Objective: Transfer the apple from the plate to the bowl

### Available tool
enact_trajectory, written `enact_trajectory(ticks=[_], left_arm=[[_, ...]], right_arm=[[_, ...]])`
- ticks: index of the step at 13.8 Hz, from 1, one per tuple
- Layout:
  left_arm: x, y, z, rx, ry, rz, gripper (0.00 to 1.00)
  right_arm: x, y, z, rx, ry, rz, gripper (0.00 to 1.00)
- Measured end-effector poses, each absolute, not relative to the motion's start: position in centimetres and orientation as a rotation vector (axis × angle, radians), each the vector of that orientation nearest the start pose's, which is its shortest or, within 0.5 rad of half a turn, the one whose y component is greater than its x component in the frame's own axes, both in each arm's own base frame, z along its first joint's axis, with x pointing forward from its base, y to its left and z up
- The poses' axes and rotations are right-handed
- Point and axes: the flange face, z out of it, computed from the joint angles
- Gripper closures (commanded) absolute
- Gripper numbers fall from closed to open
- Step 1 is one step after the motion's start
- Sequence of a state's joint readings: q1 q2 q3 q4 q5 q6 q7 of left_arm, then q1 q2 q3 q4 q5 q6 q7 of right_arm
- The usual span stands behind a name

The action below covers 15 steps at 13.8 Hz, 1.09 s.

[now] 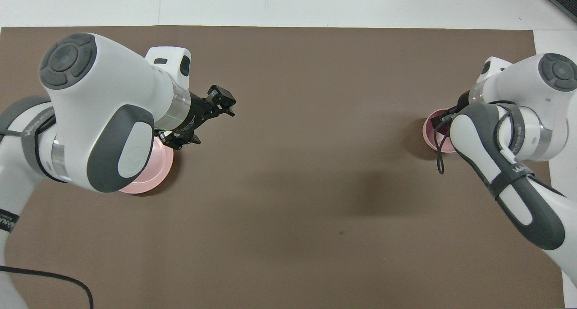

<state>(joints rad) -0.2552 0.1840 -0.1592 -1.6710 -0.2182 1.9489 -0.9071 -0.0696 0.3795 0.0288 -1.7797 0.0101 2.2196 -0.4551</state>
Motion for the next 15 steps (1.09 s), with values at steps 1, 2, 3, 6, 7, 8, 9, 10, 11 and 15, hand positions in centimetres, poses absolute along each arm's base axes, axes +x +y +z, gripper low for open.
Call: enact_trajectory(ticks=[1, 2, 3, 6, 7, 8, 9, 10, 11, 15], left_arm=[[57.2, -26.0, 50.5, -3.248, -0.948, 0.118, 0.00], [57.2, -26.0, 50.5, -3.248, -0.948, 0.118, 0.00], [57.2, -26.0, 50.5, -3.248, -0.947, 0.118, 0.00], [57.2, -26.0, 50.7, -3.252, -0.942, 0.113, 0.00], [57.2, -26.0, 50.7, -3.253, -0.940, 0.110, 0.00], [57.2, -25.9, 50.8, -3.256, -0.932, 0.106, 0.00], [57.3, -25.8, 50.9, -3.263, -0.909, 0.101, 0.00], [57.3, -25.8, 50.9, -3.274, -0.871, 0.094, 0.00], [57.3, -25.7, 50.9, -3.287, -0.825, 0.087, 0.00], [57.6, -24.8, 51.3, -3.334, -0.630, 0.043, 0.00]], right_arm=[[65.4, -2.7, 35.5, -3.073, -0.635, -0.113, 0.00], [65.6, -2.6, 36.3, -3.076, -0.631, -0.138, 0.00], [65.8, -2.5, 37.6, -3.084, -0.610, -0.172, 0.00], [65.8, -2.5, 43.3, -3.112, -0.444, -0.287, 0.00], [65.5, -2.3, 44.6, -3.116, -0.387, -0.285, 0.00], [65.3, -2.1, 45.8, -3.117, -0.342, -0.263, 0.00], [65.1, -1.6, 46.8, -3.117, -0.309, -0.236, 0.00], [65.1, -1.0, 47.9, -3.117, -0.280, -0.205, 0.00], [65.0, -0.5, 48.8, -3.117, -0.250, -0.166, 0.00], [63.3, -0.1, 53.8, -3.117, -0.141, 0.030, 0.00]])
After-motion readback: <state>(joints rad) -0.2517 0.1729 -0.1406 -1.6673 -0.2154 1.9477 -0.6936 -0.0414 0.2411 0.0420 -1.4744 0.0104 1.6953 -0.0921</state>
